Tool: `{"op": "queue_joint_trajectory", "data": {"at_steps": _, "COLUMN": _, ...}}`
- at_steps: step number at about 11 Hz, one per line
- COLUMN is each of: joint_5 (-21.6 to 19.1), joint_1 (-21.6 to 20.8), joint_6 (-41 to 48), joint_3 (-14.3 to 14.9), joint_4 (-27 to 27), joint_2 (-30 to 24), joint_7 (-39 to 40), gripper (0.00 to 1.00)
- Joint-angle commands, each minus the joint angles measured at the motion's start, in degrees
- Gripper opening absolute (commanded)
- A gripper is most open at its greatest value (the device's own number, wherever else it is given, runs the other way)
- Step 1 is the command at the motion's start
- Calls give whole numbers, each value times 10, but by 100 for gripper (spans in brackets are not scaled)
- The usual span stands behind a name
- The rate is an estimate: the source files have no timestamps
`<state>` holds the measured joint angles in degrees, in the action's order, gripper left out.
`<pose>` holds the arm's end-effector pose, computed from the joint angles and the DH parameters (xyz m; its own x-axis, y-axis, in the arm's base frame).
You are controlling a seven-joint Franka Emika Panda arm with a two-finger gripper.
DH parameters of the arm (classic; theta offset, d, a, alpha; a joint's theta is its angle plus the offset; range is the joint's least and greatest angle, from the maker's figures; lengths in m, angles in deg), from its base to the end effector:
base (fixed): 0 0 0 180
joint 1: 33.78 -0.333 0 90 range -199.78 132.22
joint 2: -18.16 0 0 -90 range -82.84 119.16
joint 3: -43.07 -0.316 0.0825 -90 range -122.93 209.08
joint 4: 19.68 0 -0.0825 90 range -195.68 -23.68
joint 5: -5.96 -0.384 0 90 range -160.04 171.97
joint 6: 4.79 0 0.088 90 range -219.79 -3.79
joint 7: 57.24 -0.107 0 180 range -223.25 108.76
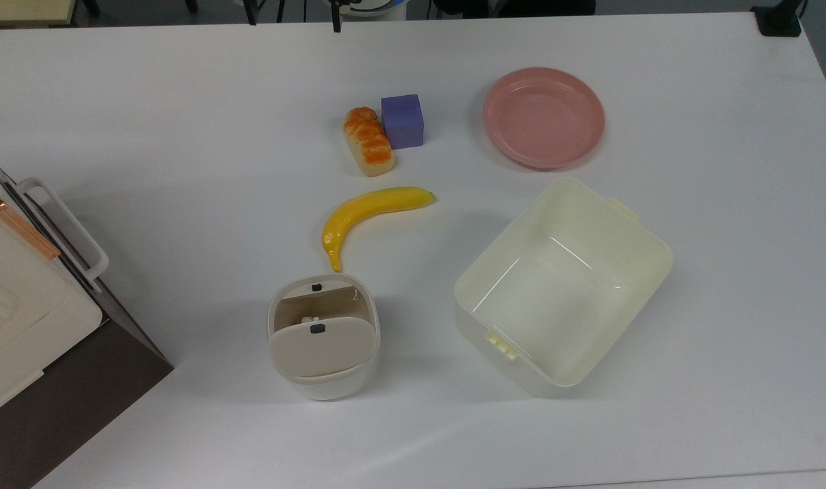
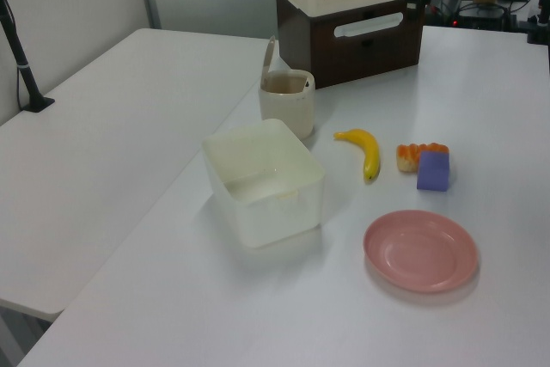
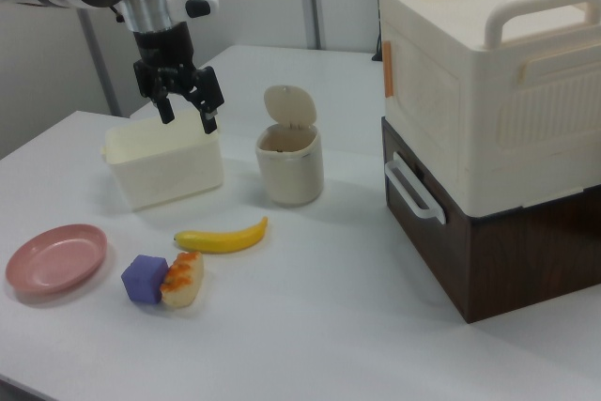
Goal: Close the trash can
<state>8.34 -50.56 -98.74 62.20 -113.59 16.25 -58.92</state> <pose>0.5499 -0.0297 0.6157 0.9972 -0.0676 0.0330 -0.0686 -0.9972 0.0296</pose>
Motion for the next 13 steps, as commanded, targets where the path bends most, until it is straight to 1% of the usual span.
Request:
{"op": "queue_joint_trajectory", "data": {"at_steps": 1, "joint_5": -10, "joint_1": -10, "joint_6": 14, "joint_3": -1, "joint_4": 5, "joint_2": -3, "joint_7": 12, "gripper": 100}}
{"op": "queue_joint_trajectory", "data": {"at_steps": 4, "joint_5": -11, "joint_1": -10, "joint_6": 15, "joint_3": -1, "joint_4": 5, "joint_2": -1, "joint_7": 26, "gripper": 100}}
{"op": "queue_joint_trajectory", "data": {"at_steps": 5, "joint_5": -21, "joint_1": -10, "joint_6": 18, "joint_3": -1, "joint_4": 5, "joint_2": -2, "joint_7": 37, "gripper": 100}}
{"op": "queue_joint_trajectory", "data": {"at_steps": 13, "joint_5": -23, "joint_1": -11, "joint_6": 14, "joint_3": -1, "joint_4": 6, "joint_2": 0, "joint_7": 31, "gripper": 100}}
